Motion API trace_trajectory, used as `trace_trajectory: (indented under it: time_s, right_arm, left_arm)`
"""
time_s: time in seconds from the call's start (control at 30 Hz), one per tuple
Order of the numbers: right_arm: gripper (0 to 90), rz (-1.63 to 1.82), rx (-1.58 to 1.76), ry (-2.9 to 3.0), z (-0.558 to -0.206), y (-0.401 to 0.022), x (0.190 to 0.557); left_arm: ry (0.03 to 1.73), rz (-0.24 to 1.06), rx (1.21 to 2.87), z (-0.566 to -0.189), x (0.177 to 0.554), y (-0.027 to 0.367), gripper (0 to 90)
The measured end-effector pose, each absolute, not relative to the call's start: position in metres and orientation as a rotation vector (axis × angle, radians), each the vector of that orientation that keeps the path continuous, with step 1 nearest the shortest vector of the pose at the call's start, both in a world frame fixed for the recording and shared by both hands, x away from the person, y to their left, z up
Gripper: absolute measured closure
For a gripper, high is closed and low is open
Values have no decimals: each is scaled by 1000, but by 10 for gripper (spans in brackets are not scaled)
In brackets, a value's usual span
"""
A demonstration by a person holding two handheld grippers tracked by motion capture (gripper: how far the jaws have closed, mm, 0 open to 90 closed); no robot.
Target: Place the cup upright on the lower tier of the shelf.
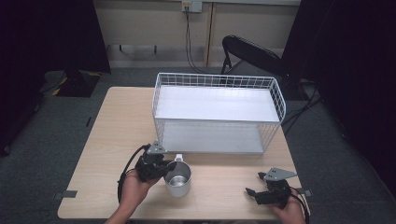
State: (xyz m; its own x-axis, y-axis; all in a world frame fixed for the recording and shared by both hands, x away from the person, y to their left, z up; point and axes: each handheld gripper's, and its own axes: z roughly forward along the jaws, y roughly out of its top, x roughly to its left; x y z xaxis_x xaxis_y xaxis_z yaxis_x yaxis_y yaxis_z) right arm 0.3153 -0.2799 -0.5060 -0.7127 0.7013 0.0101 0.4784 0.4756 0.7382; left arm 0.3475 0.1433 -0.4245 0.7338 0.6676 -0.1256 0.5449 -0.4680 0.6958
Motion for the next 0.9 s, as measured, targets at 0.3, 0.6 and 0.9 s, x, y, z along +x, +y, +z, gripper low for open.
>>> trace_trajectory:
  time_s: [0.3, 0.6, 0.9]
  right_arm:
    - [169, 1079, 1002, 2432, -506, -280, 315]
    - [168, 1079, 1002, 2432, -506, -280, 315]
    - [168, 1078, 1003, 2432, -506, -280, 315]
  left_arm:
    - [920, 234, 2184, -425, 348, 143, 819]
    - [925, 273, 2172, -423, 351, 138, 819]
    - [933, 313, 2160, -415, 359, 132, 820]
